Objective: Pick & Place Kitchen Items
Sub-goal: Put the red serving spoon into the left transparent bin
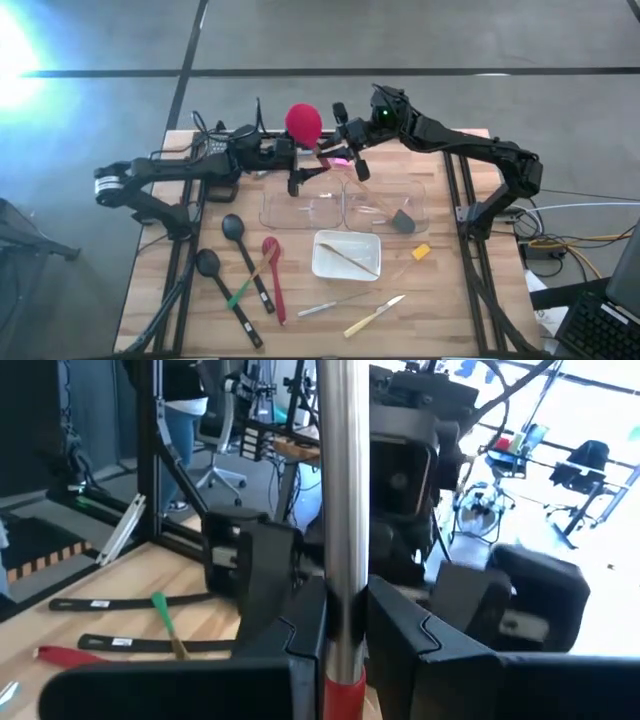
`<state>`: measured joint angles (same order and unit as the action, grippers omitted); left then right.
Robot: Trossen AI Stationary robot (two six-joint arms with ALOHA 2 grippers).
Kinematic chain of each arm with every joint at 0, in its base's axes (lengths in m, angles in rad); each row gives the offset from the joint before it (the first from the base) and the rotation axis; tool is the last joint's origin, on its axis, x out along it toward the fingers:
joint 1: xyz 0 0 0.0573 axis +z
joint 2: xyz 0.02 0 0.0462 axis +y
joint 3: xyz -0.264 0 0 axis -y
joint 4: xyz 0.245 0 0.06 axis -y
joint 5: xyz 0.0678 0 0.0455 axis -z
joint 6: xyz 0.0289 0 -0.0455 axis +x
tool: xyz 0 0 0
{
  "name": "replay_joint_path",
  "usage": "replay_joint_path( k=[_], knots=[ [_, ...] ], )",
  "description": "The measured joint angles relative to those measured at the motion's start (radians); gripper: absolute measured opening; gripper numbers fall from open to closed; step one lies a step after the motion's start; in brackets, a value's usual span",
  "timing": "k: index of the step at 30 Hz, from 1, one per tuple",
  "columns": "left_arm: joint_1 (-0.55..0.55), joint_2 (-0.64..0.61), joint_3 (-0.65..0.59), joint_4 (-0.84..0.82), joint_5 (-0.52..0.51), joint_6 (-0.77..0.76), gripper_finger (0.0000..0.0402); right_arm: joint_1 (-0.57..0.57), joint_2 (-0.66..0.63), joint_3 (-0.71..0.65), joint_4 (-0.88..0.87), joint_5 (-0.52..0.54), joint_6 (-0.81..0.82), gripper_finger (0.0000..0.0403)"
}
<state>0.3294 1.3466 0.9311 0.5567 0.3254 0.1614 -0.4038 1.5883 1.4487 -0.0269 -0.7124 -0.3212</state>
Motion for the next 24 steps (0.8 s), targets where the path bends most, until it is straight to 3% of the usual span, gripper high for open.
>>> replay_joint_path(
  k=[4, 10, 11, 18, 24],
  knots=[
    [0.0, 0.03, 0.036, -0.019, -0.001, -0.004, 0.0221, 0.001, 0.0, 0.0, 0.003, -0.004, 0.001, 0.0038],
    [0.0, 0.044, 0.055, -0.053, 0.0, 0.031, 0.0062, 0.0, -0.002, 0.0, -0.017, -0.002, 0.007, 0.0038],
    [0.0, 0.039, 0.055, -0.062, -0.007, 0.039, 0.0053, 0.0, -0.002, 0.0, -0.02, 0.0, 0.011, 0.0038],
    [0.001, -0.02, 0.061, -0.179, -0.022, 0.05, 0.0057, -0.001, -0.008, 0.005, -0.014, 0.01, 0.047, 0.0038],
    [0.004, -0.131, 0.108, -0.447, -0.118, 0.151, 0.0056, -0.014, -0.07, 0.042, -0.208, 0.061, 0.058, 0.0114]
  ],
)
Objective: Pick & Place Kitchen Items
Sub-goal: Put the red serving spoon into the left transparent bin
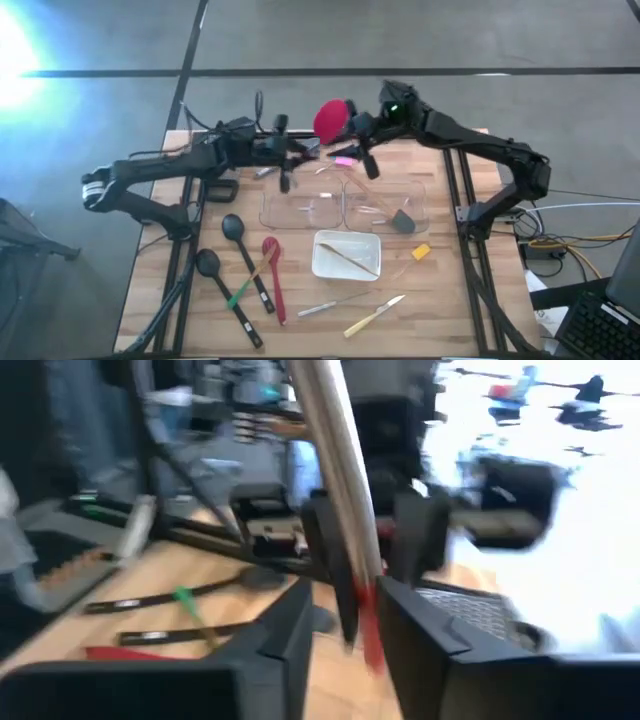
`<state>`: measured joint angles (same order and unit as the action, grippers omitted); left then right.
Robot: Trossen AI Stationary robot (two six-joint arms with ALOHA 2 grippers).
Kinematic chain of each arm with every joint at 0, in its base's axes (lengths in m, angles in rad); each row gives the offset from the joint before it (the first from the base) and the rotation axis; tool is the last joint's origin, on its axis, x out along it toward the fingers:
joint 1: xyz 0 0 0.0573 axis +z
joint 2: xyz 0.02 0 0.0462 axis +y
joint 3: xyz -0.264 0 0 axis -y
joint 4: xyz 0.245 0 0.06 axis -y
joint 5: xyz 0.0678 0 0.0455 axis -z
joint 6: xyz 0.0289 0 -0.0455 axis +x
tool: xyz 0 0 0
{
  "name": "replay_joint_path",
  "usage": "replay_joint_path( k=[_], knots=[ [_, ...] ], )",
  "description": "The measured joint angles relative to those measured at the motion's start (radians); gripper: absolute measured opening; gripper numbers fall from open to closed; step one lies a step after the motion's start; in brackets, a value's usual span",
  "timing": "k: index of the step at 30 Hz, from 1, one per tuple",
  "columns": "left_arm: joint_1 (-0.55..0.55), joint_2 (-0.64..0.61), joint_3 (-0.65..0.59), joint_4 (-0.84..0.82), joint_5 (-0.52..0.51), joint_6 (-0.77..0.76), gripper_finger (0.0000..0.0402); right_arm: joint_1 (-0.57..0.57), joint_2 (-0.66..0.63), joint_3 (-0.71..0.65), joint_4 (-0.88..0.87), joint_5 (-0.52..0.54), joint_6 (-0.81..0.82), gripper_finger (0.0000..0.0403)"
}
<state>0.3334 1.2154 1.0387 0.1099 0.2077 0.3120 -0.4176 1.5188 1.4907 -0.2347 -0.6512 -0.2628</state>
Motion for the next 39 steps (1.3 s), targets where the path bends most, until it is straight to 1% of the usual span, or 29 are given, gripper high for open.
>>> replay_joint_path(
  k=[3, 6, 10, 12, 14, 17, 19, 21, 25, 28, 29, 33, 39],
  knots=[
    [0.0, -0.063, 0.042, -0.199, -0.099, 0.055, 0.0056, -0.012, -0.038, 0.017, -0.185, 0.087, -0.053, 0.0143],
    [-0.001, -0.109, 0.109, -0.445, -0.213, 0.124, 0.0056, -0.022, -0.067, 0.015, -0.366, 0.191, -0.084, 0.0155],
    [0.0, -0.137, 0.222, -0.758, -0.383, 0.197, 0.0056, -0.049, -0.126, 0.009, -0.519, 0.357, -0.084, 0.015],
    [-0.002, -0.135, 0.259, -0.874, -0.44, 0.229, 0.0056, -0.061, -0.143, -0.007, -0.554, 0.444, -0.074, 0.0143],
    [-0.003, -0.128, 0.277, -0.943, -0.488, 0.29, 0.0056, -0.071, -0.157, -0.025, -0.558, 0.52, -0.058, 0.0135],
    [-0.003, -0.125, 0.27, -0.996, -0.574, 0.407, 0.0056, -0.095, -0.189, -0.038, -0.552, 0.604, -0.028, 0.0123],
    [-0.007, -0.116, 0.259, -1.023, -0.625, 0.496, 0.0056, -0.112, -0.196, -0.04, -0.548, 0.632, -0.003, 0.0116],
    [-0.015, -0.102, 0.236, -1.057, -0.665, 0.611, 0.0056, -0.125, -0.197, -0.043, -0.549, 0.639, 0.015, 0.0109],
    [-0.052, -0.075, 0.175, -1.051, -0.776, 0.815, 0.0056, -0.137, -0.206, -0.042, -0.547, 0.632, 0.024, 0.0096],
    [-0.089, -0.048, 0.139, -1.026, -0.895, 0.909, 0.0056, -0.143, -0.202, -0.042, -0.547, 0.633, 0.021, 0.0088],
    [-0.099, -0.04, 0.132, -1.022, -0.915, 0.935, 0.0056, -0.143, -0.201, -0.042, -0.547, 0.636, 0.02, 0.0085],
    [-0.137, -0.003, 0.128, -1.021, -0.908, 1.0, 0.0056, -0.142, -0.201, -0.046, -0.544, 0.634, 0.012, 0.0075],
    [-0.169, 0.085, 0.172, -1.028, -0.906, 1.008, 0.0056, -0.143, -0.201, -0.064, -0.544, 0.632, 0.009, 0.0065]
  ],
)
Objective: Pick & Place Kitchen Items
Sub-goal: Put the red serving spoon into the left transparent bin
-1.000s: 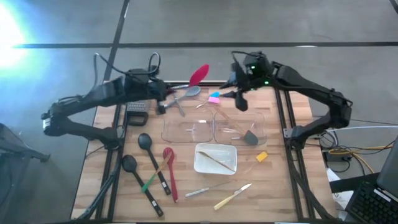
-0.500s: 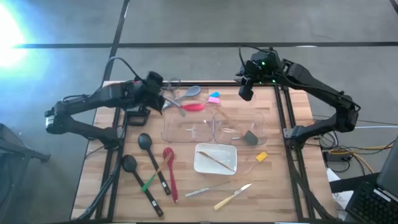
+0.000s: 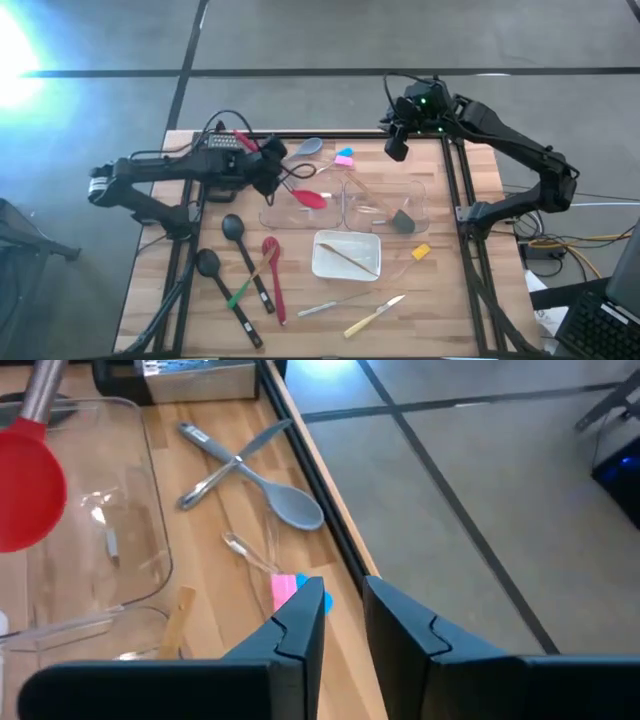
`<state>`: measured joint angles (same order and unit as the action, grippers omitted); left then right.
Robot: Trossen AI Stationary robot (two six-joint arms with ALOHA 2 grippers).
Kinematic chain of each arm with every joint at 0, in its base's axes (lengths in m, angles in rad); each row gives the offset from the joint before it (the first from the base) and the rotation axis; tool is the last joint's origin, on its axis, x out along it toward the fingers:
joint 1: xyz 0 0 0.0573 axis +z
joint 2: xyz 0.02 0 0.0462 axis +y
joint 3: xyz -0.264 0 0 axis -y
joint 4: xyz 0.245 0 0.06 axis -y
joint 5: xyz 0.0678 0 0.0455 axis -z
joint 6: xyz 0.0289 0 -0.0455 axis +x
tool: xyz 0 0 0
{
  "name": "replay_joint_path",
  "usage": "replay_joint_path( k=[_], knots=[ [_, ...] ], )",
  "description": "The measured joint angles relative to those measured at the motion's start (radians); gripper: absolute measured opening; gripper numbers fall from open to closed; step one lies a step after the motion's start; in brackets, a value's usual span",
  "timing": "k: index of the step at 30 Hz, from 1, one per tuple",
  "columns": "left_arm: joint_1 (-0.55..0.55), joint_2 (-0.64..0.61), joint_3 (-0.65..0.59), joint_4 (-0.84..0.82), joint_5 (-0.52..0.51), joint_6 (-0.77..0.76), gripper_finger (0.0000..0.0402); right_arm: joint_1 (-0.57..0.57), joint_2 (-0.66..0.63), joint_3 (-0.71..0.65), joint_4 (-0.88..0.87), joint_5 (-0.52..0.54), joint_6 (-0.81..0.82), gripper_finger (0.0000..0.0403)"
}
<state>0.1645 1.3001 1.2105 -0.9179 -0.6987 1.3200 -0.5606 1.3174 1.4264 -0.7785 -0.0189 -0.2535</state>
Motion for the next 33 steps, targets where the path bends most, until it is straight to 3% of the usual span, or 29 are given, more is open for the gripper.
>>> replay_joint_path(
  k=[9, 19, 24, 29, 33],
  knots=[
    [-0.021, 0.114, 0.01, -0.001, -0.089, -0.025, 0.0056, 0.0, 0.0, -0.066, 0.006, -0.004, -0.014, 0.0058],
    [-0.041, 0.22, 0.016, -0.023, -0.088, -0.136, 0.0056, -0.003, 0.0, -0.128, 0.06, -0.004, -0.033, 0.0065],
    [-0.063, 0.257, 0.037, -0.089, -0.083, -0.238, 0.0056, -0.009, 0.0, -0.129, 0.061, -0.005, -0.039, 0.0058],
    [-0.08, 0.302, 0.095, -0.177, 0.011, -0.384, 0.0056, -0.014, 0.0, -0.129, 0.076, -0.005, -0.044, 0.0053],
    [-0.09, 0.346, 0.146, -0.277, 0.019, -0.473, 0.0056, -0.016, 0.0, -0.129, 0.083, -0.006, -0.046, 0.0054]
  ],
)
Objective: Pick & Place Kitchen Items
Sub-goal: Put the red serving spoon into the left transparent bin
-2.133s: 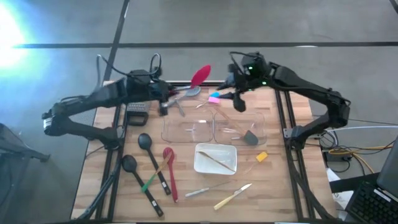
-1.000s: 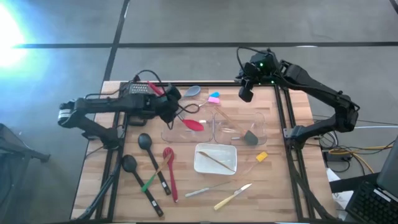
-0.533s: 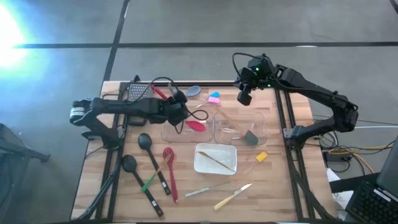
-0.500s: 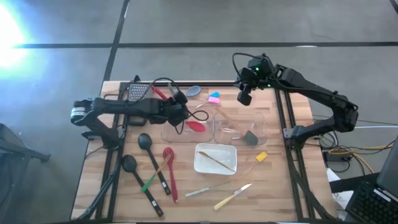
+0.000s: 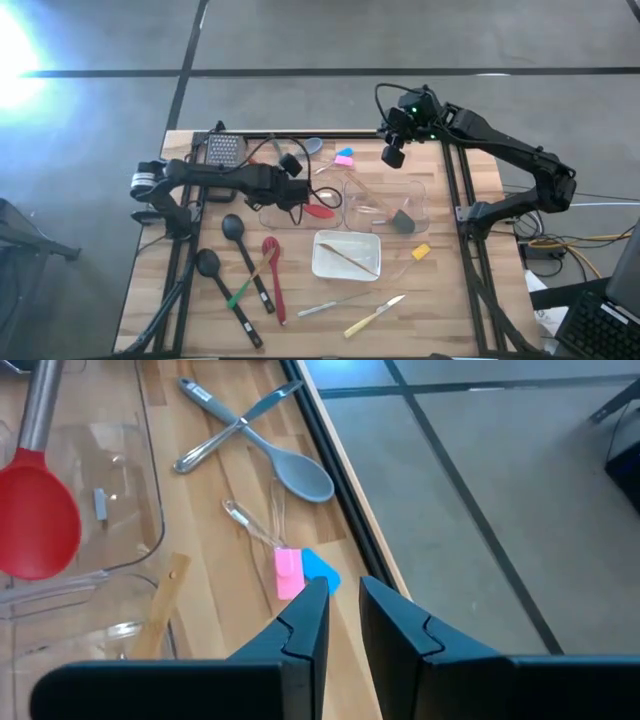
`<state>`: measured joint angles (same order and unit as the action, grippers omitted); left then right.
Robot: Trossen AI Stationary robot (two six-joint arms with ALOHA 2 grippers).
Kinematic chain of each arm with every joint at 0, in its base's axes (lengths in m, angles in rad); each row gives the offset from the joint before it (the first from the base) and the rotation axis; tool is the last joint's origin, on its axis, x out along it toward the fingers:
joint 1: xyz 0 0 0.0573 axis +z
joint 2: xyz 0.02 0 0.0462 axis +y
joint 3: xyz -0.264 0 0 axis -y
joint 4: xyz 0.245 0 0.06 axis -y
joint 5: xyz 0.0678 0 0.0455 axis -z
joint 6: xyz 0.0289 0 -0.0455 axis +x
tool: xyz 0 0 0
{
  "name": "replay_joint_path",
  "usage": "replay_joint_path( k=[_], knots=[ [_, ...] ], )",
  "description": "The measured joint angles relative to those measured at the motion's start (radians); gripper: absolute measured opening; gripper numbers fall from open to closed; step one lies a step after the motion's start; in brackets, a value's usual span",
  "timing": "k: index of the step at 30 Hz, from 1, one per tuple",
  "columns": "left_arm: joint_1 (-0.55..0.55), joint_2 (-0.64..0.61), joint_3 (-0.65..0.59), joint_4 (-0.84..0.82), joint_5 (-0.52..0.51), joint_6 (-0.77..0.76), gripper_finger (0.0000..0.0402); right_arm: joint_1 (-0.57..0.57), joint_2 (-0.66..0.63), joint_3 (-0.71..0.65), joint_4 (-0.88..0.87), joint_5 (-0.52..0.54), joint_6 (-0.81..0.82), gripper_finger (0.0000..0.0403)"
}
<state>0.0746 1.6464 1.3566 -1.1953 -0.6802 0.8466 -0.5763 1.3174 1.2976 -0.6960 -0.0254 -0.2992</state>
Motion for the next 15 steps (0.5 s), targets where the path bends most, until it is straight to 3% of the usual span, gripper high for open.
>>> replay_joint_path(
  k=[6, 15],
  knots=[
    [0.0, 0.05, 0.039, -0.051, 0.057, -0.1, 0.0056, -0.001, 0.0, 0.0, 0.0, 0.0, 0.0, 0.0052],
    [0.0, 0.075, 0.038, -0.063, 0.057, -0.097, 0.0056, -0.001, 0.0, 0.0, -0.002, -0.002, 0.003, 0.0052]
  ],
)
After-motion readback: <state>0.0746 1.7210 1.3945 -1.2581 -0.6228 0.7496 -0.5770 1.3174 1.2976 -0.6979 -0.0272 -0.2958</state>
